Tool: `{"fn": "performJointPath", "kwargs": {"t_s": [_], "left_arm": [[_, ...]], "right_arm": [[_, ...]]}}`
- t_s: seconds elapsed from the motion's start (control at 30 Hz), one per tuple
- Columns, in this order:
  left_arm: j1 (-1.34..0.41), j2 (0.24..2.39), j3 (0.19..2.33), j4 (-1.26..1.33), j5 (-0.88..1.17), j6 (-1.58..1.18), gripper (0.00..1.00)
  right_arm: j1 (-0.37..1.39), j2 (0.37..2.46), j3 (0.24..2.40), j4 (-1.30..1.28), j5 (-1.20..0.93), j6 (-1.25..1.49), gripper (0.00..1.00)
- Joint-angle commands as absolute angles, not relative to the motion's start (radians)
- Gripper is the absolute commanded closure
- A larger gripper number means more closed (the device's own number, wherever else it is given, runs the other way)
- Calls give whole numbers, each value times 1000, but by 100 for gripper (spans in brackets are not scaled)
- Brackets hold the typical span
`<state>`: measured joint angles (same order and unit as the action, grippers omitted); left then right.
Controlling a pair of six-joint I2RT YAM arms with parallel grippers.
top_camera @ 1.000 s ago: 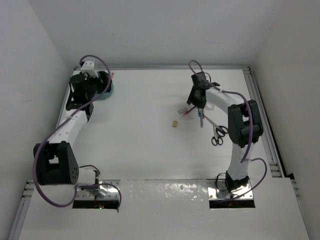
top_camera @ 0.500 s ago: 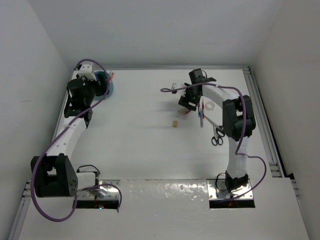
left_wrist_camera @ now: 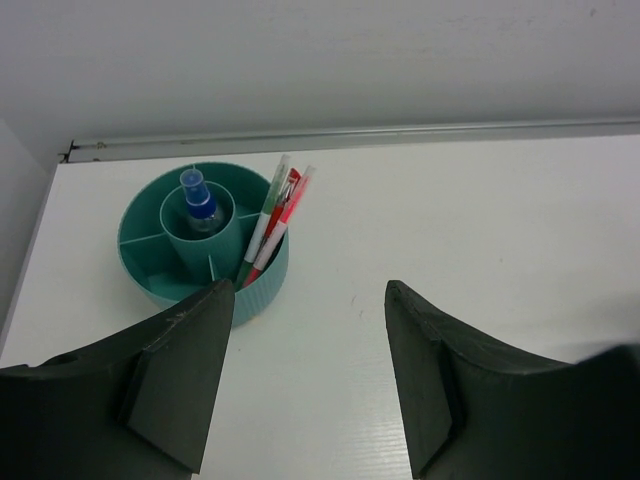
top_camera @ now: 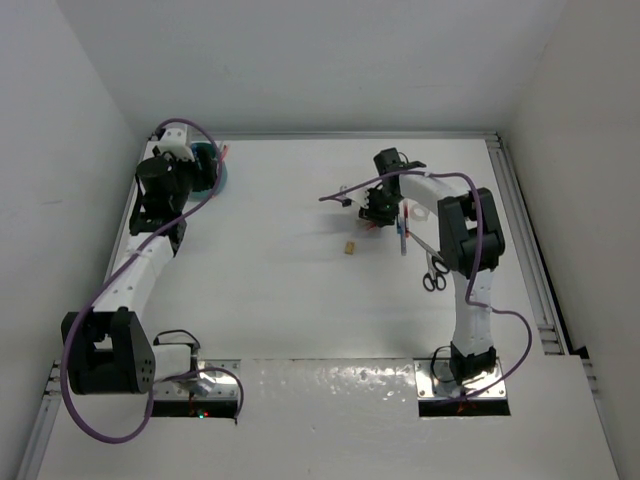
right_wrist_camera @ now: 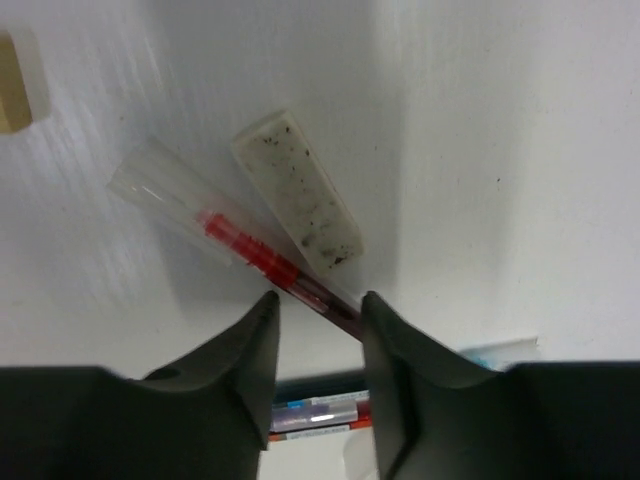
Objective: Sort the stationery into containers
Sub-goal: Pick up the pen from the center of the board.
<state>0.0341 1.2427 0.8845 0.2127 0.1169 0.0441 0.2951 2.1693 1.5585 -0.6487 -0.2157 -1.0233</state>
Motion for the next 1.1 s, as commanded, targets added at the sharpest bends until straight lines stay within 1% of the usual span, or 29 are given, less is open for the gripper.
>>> {"fn": "performJointPath", "kwargs": {"t_s": [0.0, 0.03, 0.17, 0.23, 0.33, 0.37, 0.4, 0.43, 0.6, 0.7, 0.73, 0.8, 0.83, 0.9, 0.97, 1.0, 1.07], "left_arm": [[28, 1239, 902, 268, 104, 49, 40], [26, 1239, 902, 271, 103, 61, 41], [26, 1236, 897, 293, 84, 75, 40], [26, 1239, 891, 307, 83, 72, 41], [26, 1239, 890, 313, 95, 64, 41], [28, 1238, 890, 311, 104, 66, 41], [26, 1236, 890, 308, 106, 66, 41], [26, 1235, 890, 307, 104, 67, 40], [25, 1210, 874, 311, 123, 49, 41], [26, 1200, 870, 307, 230, 26, 40], [26, 1193, 868, 307, 317, 17, 40], [32, 1184, 862, 320, 427, -35, 40], [32, 1180, 856, 359, 534, -52, 40], [29, 1167, 830, 415, 631, -125, 40], [29, 1169, 824, 425, 659, -187, 44], [28, 1176, 825, 426, 701, -198, 46], [20, 1180, 828, 428, 742, -204, 46]], "right_arm": [[316, 2204, 1548, -666, -224, -1045, 66], [324, 2197, 1545, -682, -216, -1051, 71], [333, 2161, 1493, -680, -190, -1063, 76], [345, 2158, 1480, -684, -186, -1058, 84], [368, 2149, 1457, -680, -172, -1054, 88], [373, 2148, 1453, -667, -170, -1037, 95], [379, 2145, 1447, -661, -166, -1023, 98], [385, 2141, 1444, -657, -166, -1014, 100], [405, 2070, 1401, -569, -195, -956, 100], [402, 1962, 1332, -404, -277, -841, 100], [403, 1906, 1307, -296, -308, -780, 100], [400, 1853, 1235, -183, -343, -692, 100], [397, 1812, 1217, -76, -385, -592, 100], [388, 1780, 1168, 77, -429, -428, 100], [385, 1738, 1120, 194, -460, -321, 100], [390, 1723, 1085, 328, -459, -205, 100], [416, 1707, 1056, 481, -410, -62, 100]]}}
